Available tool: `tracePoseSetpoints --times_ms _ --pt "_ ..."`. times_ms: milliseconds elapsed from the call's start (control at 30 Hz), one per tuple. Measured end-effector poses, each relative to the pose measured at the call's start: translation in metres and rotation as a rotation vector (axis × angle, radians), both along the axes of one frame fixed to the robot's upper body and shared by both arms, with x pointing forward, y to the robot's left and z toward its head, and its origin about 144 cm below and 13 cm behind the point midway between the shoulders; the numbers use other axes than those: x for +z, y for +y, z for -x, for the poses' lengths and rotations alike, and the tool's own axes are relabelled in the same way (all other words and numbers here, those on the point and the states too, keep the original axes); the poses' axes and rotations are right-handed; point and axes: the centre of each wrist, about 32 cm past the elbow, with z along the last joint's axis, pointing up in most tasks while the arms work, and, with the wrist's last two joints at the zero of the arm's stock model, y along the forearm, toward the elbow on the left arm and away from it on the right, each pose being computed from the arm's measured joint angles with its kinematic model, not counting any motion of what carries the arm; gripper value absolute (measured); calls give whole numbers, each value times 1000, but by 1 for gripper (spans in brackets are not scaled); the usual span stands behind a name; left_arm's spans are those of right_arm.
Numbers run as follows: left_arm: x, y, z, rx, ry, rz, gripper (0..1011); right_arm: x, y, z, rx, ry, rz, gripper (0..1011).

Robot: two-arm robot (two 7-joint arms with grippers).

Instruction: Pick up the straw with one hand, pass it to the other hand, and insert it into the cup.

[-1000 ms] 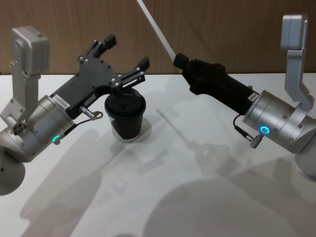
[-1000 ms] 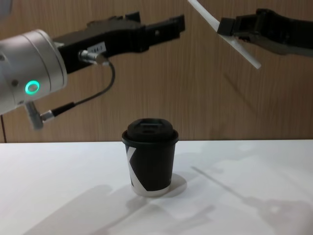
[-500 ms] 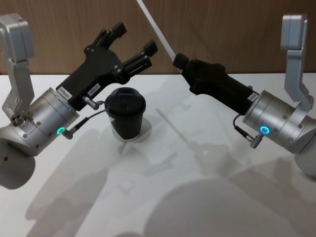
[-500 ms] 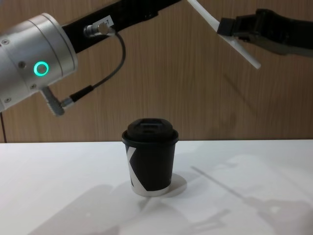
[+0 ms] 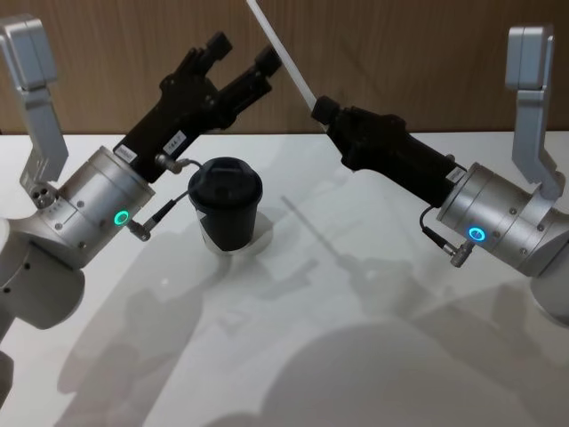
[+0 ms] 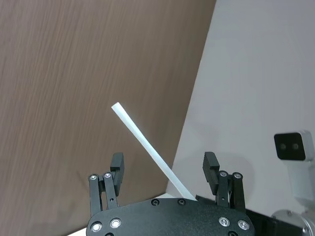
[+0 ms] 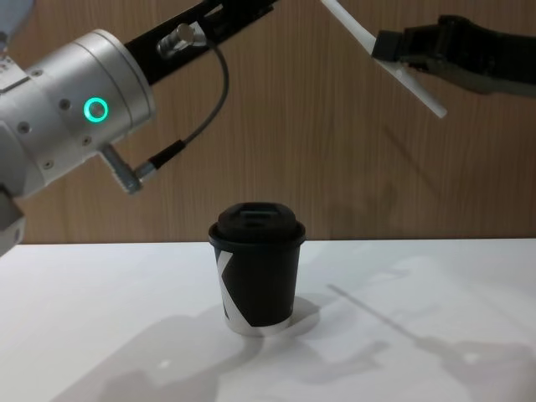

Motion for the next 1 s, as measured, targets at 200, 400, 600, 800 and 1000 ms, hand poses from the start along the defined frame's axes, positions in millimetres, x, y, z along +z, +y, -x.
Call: tracePoseSetpoints --times_ms 200,400,600,800,1000 --pt "-1 -5 -7 -24 28 30 1004 0 0 0 0 0 0 2" --pt "-1 -10 -14 -53 51 54 1003 0 0 0 0 0 0 2" --pt "-1 -16 -20 -78 68 73 1003 0 0 0 0 0 0 2" --pt "-1 -22 -24 -100 81 90 1003 0 0 0 0 0 0 2" --pt "-1 -25 -27 -114 92 103 1002 0 0 0 0 0 0 2"
